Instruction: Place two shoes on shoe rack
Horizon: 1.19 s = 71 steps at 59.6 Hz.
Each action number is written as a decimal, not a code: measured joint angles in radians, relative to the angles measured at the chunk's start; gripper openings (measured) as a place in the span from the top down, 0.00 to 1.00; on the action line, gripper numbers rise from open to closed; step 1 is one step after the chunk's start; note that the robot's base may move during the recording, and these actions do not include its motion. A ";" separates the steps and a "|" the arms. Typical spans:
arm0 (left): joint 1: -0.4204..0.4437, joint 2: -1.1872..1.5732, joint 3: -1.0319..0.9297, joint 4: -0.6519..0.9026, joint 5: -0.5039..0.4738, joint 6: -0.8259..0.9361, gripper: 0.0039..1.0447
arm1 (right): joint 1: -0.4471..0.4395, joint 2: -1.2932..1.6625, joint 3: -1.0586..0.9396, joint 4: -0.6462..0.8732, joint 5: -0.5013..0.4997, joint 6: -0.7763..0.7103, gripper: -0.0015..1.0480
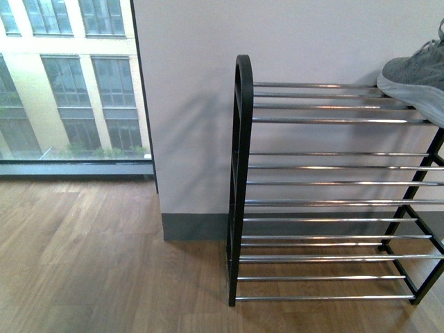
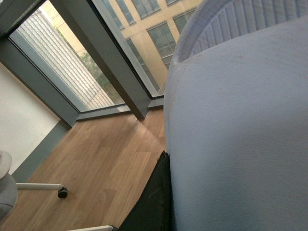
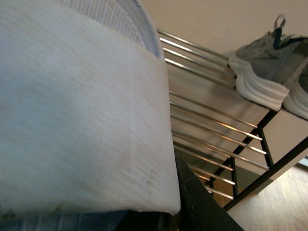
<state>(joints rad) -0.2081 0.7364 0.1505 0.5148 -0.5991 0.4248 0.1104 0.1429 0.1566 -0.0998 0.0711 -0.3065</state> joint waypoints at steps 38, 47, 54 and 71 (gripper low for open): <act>0.001 -0.001 0.000 0.000 0.006 0.000 0.98 | -0.001 0.000 0.002 0.000 0.004 0.000 0.98; 0.002 -0.001 0.000 0.000 0.002 0.000 0.98 | 0.000 0.000 0.002 0.000 0.003 0.000 0.98; 0.002 -0.001 0.000 0.000 0.002 0.000 0.98 | 0.000 0.000 0.002 0.000 0.003 0.000 0.98; 0.001 -0.001 0.000 0.000 0.001 0.000 0.98 | -0.105 0.042 0.013 -0.011 -0.397 0.160 0.98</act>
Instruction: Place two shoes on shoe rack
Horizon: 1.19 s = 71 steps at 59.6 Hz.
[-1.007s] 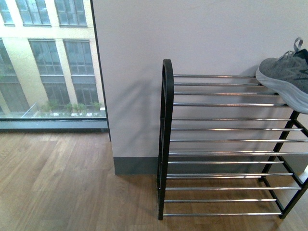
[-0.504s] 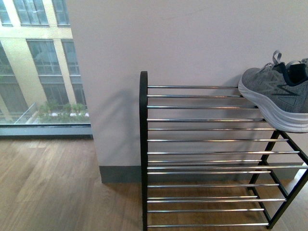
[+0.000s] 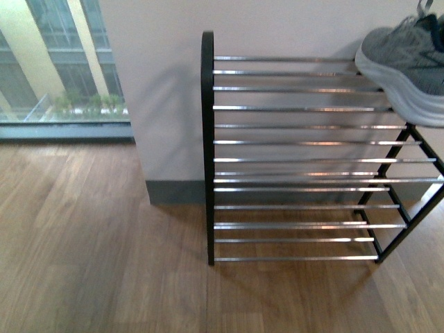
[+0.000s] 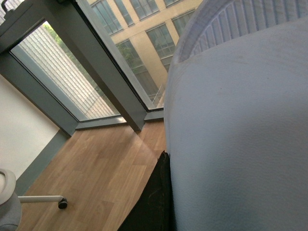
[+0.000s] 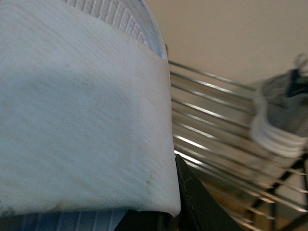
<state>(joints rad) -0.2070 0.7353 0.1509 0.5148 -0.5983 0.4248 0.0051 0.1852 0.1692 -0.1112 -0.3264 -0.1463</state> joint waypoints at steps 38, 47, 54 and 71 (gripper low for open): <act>0.000 0.000 0.000 0.000 -0.001 0.000 0.98 | 0.062 1.355 0.609 0.636 0.263 0.033 0.98; 0.000 0.000 0.000 0.000 -0.001 0.000 0.98 | 0.066 1.523 0.748 0.647 0.307 -0.025 0.98; 0.000 0.000 0.000 0.000 -0.001 0.000 0.98 | 0.057 1.641 0.853 0.640 0.347 -0.077 0.98; 0.000 0.000 0.000 0.000 -0.001 0.000 0.98 | 0.015 1.874 1.026 0.732 0.402 -0.307 0.98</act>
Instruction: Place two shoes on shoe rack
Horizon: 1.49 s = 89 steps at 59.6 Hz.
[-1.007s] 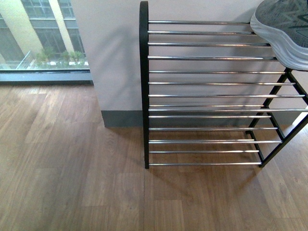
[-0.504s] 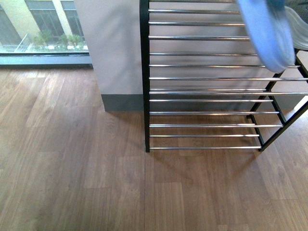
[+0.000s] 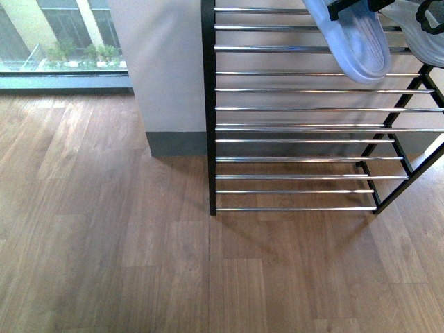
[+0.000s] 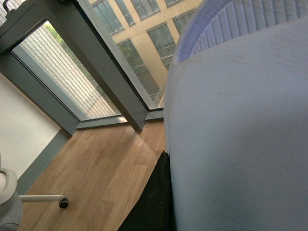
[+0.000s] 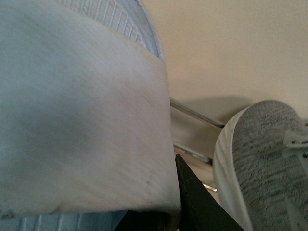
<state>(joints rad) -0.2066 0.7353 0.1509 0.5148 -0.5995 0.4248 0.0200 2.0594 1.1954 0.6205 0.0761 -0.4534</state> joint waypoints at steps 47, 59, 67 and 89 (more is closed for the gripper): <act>0.000 0.000 0.000 0.000 0.000 0.000 0.98 | -0.076 0.048 0.120 -0.174 0.035 -0.204 0.51; 0.000 0.000 0.000 0.000 0.000 0.000 0.98 | -0.127 -0.178 -0.010 -0.317 -0.101 0.026 0.23; 0.000 0.000 0.000 0.000 0.000 0.000 0.98 | -0.194 -0.367 -0.140 -0.290 -0.201 0.212 0.12; 0.000 0.000 0.000 0.000 0.000 0.000 0.98 | -0.132 -0.625 -0.676 0.286 -0.190 0.435 0.73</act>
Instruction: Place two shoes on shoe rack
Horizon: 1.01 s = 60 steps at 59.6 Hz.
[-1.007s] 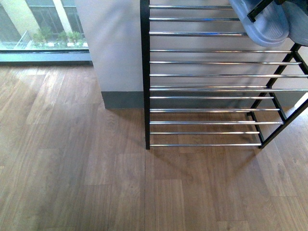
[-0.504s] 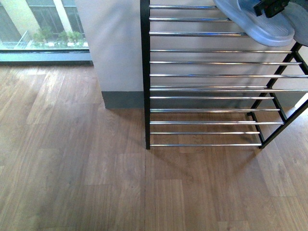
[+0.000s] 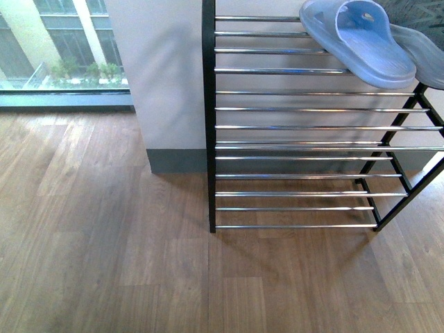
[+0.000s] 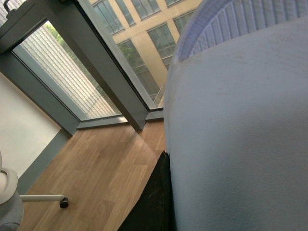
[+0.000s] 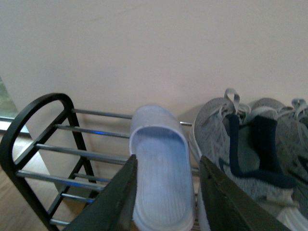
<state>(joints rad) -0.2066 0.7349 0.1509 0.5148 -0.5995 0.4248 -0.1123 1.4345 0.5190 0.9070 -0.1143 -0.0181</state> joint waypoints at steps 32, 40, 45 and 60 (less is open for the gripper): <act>0.000 0.000 0.000 0.000 0.000 0.000 0.98 | 0.109 -0.385 -0.367 -0.021 0.110 0.008 0.98; 0.000 0.000 0.000 0.000 0.001 0.000 0.98 | 0.109 -0.467 -0.406 -0.064 0.114 0.008 0.98; 0.000 0.000 0.000 0.000 0.000 0.000 0.98 | 0.109 -0.515 -0.427 -0.092 0.114 0.008 0.98; 0.000 0.000 0.000 0.000 0.000 0.000 0.98 | 0.109 -0.628 -0.499 -0.140 0.114 0.008 0.98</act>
<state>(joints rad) -0.2066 0.7349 0.1509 0.5148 -0.5991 0.4248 -0.0036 0.8062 0.0204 0.7673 -0.0006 -0.0105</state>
